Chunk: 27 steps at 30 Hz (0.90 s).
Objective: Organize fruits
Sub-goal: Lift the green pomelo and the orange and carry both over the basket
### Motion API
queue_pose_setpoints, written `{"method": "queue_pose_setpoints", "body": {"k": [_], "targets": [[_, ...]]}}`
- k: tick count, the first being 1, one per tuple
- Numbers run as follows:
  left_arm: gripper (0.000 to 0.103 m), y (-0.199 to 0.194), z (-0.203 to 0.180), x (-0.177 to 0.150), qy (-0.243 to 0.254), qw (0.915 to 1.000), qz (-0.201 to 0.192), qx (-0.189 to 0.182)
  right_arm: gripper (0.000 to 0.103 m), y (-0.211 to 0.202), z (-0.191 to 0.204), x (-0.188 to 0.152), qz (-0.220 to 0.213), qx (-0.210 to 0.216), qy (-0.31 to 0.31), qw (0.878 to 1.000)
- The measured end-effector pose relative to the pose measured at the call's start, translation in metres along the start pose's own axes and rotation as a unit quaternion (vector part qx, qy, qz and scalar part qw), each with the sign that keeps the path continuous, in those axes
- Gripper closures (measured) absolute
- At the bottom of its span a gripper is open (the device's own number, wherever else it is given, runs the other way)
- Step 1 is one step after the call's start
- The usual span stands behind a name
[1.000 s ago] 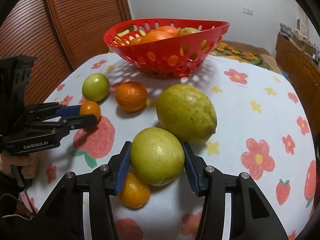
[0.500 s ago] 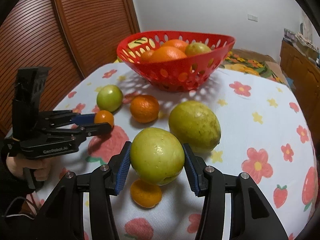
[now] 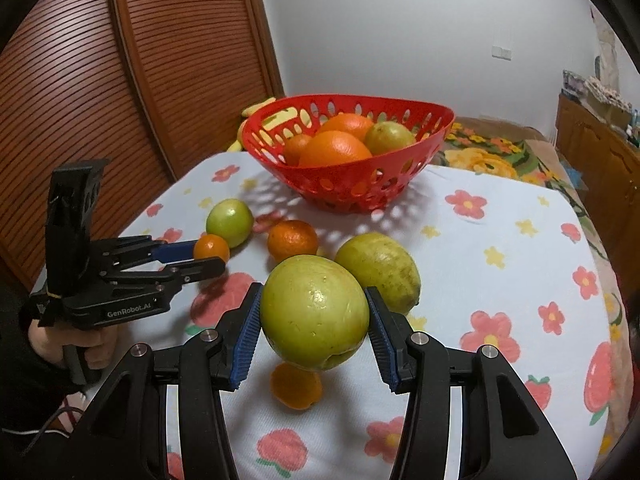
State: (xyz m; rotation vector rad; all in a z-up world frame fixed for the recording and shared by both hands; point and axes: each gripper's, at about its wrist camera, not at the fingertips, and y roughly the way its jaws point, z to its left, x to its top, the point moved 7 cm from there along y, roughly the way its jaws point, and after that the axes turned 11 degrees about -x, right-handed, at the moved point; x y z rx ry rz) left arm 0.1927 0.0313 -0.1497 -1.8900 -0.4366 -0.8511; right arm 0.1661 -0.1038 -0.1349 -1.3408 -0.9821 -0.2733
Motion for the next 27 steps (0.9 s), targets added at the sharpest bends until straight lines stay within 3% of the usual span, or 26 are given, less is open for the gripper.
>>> {"method": "queue_pose_setpoints", "body": {"k": [6,27], "targets": [[0.07,-0.01,-0.003,0.006,-0.01,0.9998,-0.018,0.0,0.052,-0.009,-0.005,0.007,-0.012,-0.003,0.004,1.0],[0.07,-0.062,-0.042,0.063,0.03,0.9953,-0.09,-0.02,0.052,-0.045,-0.02,0.043,-0.056,-0.022,-0.002,0.998]]}}
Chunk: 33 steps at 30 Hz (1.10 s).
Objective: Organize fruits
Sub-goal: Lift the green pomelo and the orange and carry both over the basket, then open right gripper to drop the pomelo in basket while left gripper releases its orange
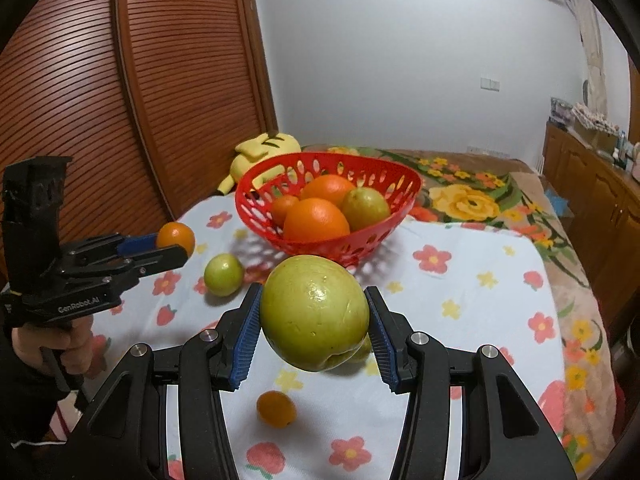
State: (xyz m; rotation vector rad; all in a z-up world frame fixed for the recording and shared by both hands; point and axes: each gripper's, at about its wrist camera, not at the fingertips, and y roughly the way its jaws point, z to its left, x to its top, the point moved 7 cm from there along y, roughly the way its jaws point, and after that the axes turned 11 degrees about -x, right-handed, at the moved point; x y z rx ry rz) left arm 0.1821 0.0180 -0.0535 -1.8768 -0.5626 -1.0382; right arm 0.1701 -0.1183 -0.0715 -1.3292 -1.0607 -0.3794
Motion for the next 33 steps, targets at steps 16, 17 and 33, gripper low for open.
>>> {"method": "queue_pose_setpoints", "body": {"k": [16,17,33], "targets": [[0.07,0.019,0.012,0.023,0.001,1.0,-0.001,0.007,0.052,0.018,-0.002,0.036,-0.011,-0.003,-0.039,0.999],[0.07,0.021,0.014,0.024,0.0,1.0,0.0,0.008,0.052,0.022,-0.002,0.039,-0.01,-0.003,-0.043,0.999],[0.069,0.06,0.036,0.038,-0.005,0.9996,0.022,0.016,0.052,0.084,-0.011,0.058,0.025,0.007,-0.074,0.997]]}}
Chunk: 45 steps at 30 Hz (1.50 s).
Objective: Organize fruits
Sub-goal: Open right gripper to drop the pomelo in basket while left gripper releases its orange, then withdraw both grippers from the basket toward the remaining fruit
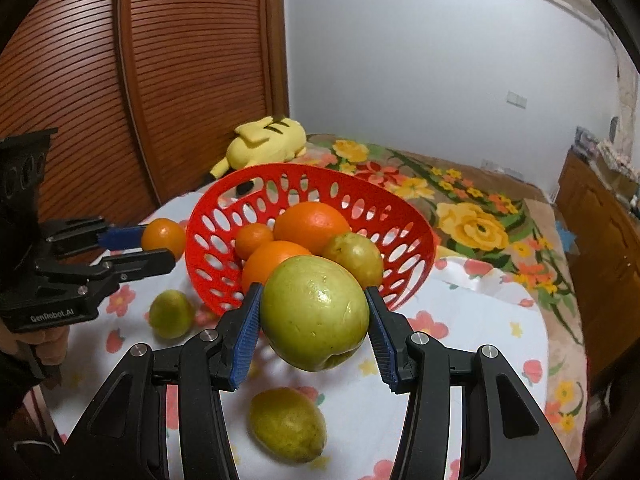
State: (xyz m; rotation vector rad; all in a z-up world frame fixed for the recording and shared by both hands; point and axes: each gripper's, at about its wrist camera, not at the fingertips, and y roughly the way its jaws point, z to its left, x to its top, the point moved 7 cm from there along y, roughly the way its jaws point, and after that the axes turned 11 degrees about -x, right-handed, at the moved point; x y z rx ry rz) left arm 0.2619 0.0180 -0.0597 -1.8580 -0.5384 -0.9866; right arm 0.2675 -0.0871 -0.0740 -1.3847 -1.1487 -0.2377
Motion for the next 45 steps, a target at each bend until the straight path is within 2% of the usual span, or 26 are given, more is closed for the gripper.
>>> {"method": "queue_pose_setpoints", "body": {"k": [9,24,45], "targets": [[0.069,0.016,0.005,0.005,0.001,0.9999,0.01,0.001,0.052,0.023,0.003,0.003,0.014,-0.007,-0.031,0.999],[0.069,0.03,0.015,0.008,-0.004,0.9998,0.019,0.004,0.052,0.041,0.006,0.005,0.025,0.003,-0.036,0.999],[0.069,0.042,0.024,0.01,-0.004,0.9995,0.028,0.014,0.052,0.022,0.002,0.006,0.001,0.006,-0.022,1.0]]}}
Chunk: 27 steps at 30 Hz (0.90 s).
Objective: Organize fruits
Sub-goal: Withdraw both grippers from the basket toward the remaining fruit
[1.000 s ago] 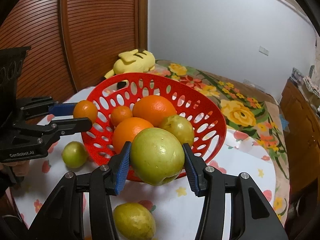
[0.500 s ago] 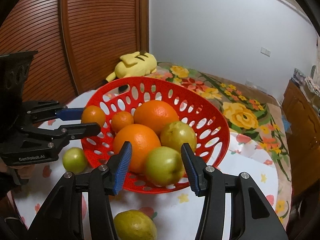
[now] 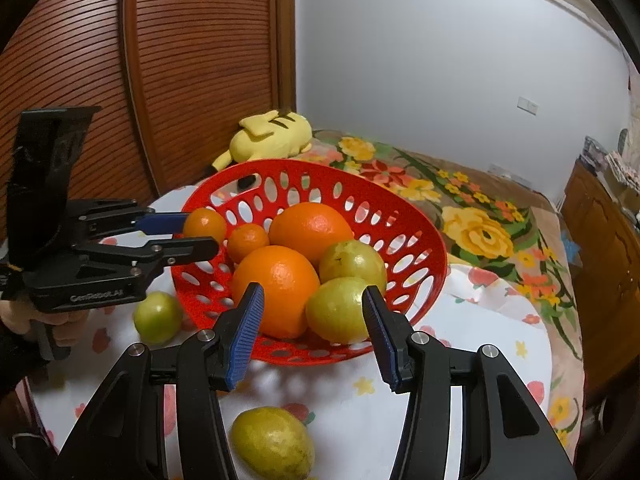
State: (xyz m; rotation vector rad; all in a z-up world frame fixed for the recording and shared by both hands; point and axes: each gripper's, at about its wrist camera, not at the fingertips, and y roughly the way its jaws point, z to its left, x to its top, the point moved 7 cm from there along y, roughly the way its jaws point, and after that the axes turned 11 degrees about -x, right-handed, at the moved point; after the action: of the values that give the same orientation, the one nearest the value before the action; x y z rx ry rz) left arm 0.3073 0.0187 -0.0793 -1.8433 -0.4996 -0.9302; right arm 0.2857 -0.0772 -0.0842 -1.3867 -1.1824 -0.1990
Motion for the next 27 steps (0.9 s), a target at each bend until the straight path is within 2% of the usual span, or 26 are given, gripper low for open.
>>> {"method": "queue_pose_setpoints", "body": {"k": [3,6,8,13,27], "targets": [[0.068,0.0,0.0,0.0,-0.001,1.0,0.0,0.0,0.052,-0.005,-0.002,-0.002,-0.003,0.001,0.006,1.0],[0.055,0.0,-0.002,0.001,0.004,1.0,-0.002,-0.001,0.052,-0.009,-0.004,-0.004,-0.006,0.0,0.015,1.0],[0.05,-0.002,-0.003,-0.001,0.007,1.0,-0.005,0.003,0.051,-0.012,-0.006,-0.005,-0.007,-0.001,0.021,1.0],[0.047,-0.011,-0.001,-0.009,-0.001,1.0,-0.008,0.004,0.05,-0.023,-0.012,-0.011,-0.012,-0.004,0.042,0.999],[0.046,-0.053,-0.009,-0.038,-0.001,0.9998,-0.017,-0.005,0.046,-0.073,-0.006,-0.039,-0.026,-0.029,0.092,0.995]]}}
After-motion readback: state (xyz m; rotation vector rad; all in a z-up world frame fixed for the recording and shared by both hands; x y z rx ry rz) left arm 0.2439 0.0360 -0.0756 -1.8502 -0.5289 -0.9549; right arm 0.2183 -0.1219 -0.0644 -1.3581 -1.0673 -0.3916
